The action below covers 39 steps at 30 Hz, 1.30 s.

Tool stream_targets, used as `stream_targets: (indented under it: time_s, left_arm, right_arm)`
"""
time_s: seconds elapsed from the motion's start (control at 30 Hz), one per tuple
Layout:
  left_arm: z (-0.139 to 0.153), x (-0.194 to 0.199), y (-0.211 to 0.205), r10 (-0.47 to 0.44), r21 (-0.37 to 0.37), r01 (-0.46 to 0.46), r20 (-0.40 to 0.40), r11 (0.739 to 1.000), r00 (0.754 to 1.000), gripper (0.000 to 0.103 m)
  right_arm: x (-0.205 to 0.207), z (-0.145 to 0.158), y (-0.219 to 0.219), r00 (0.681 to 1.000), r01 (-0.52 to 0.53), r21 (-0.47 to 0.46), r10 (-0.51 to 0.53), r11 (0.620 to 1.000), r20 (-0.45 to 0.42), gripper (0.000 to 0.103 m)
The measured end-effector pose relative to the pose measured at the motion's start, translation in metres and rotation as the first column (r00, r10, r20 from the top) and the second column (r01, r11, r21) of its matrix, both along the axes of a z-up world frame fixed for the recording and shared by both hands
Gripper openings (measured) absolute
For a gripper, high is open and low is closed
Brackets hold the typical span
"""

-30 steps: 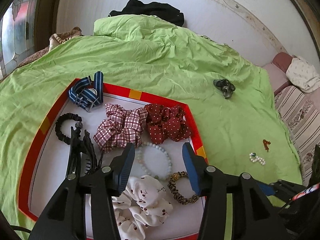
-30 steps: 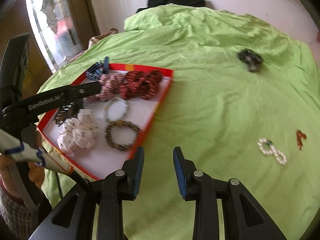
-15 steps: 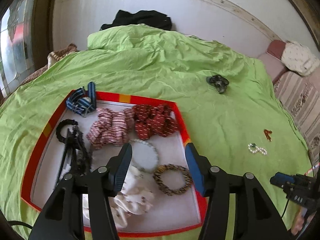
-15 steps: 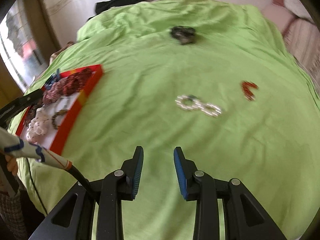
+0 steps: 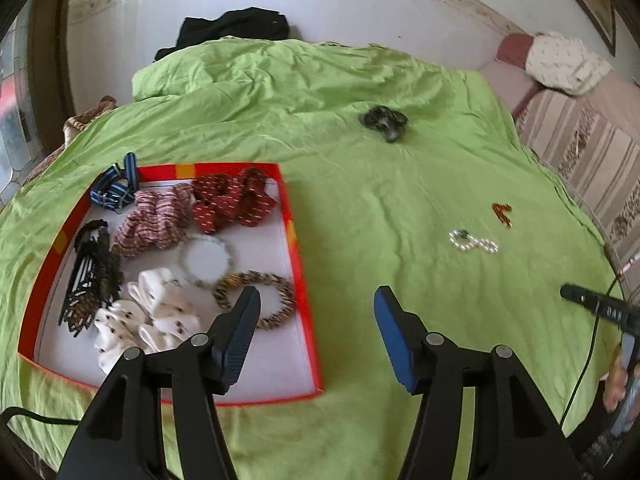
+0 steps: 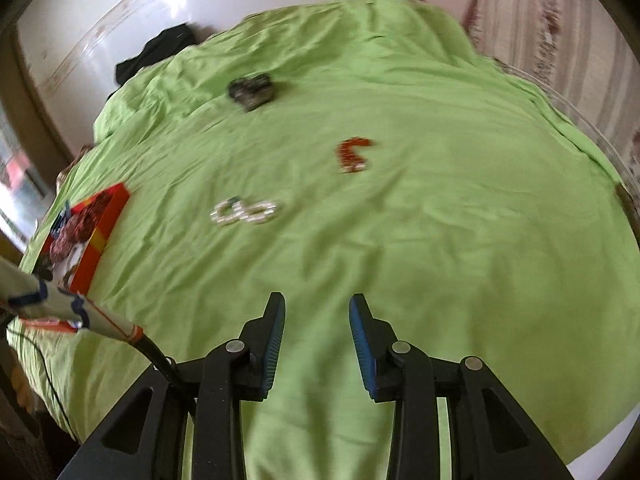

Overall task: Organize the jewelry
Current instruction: 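Move both open tools back to the remaining bracelets on the sheet, then grasp pearl bracelet with left tool while right tool grasps red bead bracelet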

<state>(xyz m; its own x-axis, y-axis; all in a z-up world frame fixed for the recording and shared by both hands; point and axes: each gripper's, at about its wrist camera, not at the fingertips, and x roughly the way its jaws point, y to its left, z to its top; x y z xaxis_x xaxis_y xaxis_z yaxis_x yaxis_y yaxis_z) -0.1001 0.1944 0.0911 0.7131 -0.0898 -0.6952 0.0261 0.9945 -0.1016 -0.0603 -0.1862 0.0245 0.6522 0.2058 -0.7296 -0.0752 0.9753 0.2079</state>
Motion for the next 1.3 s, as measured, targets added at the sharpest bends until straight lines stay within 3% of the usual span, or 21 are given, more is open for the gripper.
stream_targets:
  time_s: [0.37, 0.9, 1.2, 1.27, 1.3]
  left_arm:
    - [0.008, 0.013, -0.043, -0.05, -0.031, 0.048, -0.066, 0.998, 0.997, 0.058]
    - [-0.015, 0.075, -0.116, -0.108, -0.069, 0.096, -0.19, 0.993, 0.976, 0.058]
    - [-0.037, 0.117, -0.138, -0.115, -0.097, 0.095, -0.238, 0.991, 0.964, 0.058]
    - [-0.043, 0.127, -0.142, -0.117, -0.108, 0.093, -0.249, 0.99, 0.961, 0.058]
    - [-0.046, 0.132, -0.145, -0.12, -0.114, 0.093, -0.257, 0.989, 0.959, 0.058]
  right_arm:
    - [0.029, -0.006, -0.05, 0.997, 0.077, 0.064, -0.077, 0.995, -0.002, 0.036]
    - [0.146, -0.014, -0.03, 1.0, -0.007, 0.106, 0.004, 0.994, 0.026, 0.036]
    - [0.195, -0.028, -0.041, 1.0, 0.007, 0.24, -0.008, 0.971, 0.003, 0.036]
    - [0.196, -0.029, -0.045, 1.0, 0.008, 0.259, -0.009, 0.966, 0.002, 0.027]
    - [0.196, -0.029, -0.047, 1.0, 0.008, 0.265, -0.008, 0.964, -0.002, 0.012]
